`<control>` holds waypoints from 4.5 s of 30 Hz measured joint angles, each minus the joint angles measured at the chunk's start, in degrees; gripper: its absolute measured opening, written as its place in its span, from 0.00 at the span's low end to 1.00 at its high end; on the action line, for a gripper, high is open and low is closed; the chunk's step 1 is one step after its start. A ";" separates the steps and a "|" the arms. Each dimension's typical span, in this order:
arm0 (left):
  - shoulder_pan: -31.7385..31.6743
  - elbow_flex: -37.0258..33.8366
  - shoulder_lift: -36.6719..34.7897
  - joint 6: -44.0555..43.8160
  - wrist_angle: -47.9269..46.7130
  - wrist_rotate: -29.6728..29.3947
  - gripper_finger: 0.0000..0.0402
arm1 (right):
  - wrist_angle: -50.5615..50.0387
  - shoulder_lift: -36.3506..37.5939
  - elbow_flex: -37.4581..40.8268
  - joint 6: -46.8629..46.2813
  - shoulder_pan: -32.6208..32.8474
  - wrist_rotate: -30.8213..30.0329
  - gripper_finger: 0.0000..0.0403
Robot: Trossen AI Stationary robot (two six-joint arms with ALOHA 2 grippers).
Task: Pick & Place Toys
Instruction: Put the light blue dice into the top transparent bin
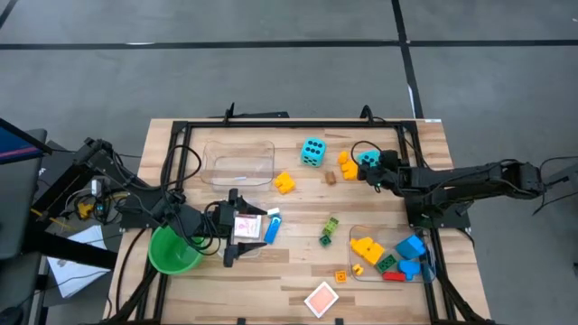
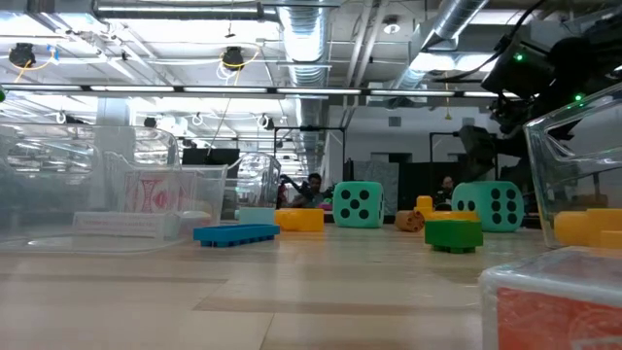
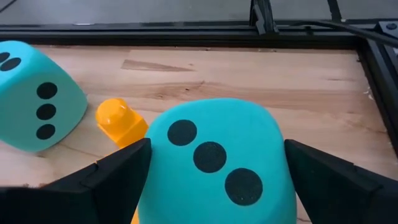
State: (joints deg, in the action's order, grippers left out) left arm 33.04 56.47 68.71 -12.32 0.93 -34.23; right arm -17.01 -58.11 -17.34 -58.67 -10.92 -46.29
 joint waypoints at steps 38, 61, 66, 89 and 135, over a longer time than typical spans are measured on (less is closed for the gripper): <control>0.00 0.00 0.02 0.00 0.04 0.00 0.92 | -0.23 5.23 0.04 5.67 6.45 -4.64 0.88; 0.00 0.00 0.02 0.00 0.14 0.00 0.92 | -6.48 -7.98 -9.41 5.32 8.28 -6.90 0.94; 0.00 0.00 0.02 -0.11 0.09 0.00 0.92 | -8.88 -8.86 -9.86 1.44 8.28 -7.34 0.95; 0.00 0.00 0.02 -0.17 0.13 0.00 0.92 | -6.61 -9.79 -8.64 -3.34 7.69 -7.08 0.99; 0.00 0.00 0.02 -0.17 0.13 0.02 0.92 | -9.84 -11.58 -8.52 -14.71 11.69 -13.53 0.99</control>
State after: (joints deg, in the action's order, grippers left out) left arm 33.04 56.47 68.73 -12.49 1.06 -34.22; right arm -26.85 -69.69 -25.87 -73.38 0.77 -59.81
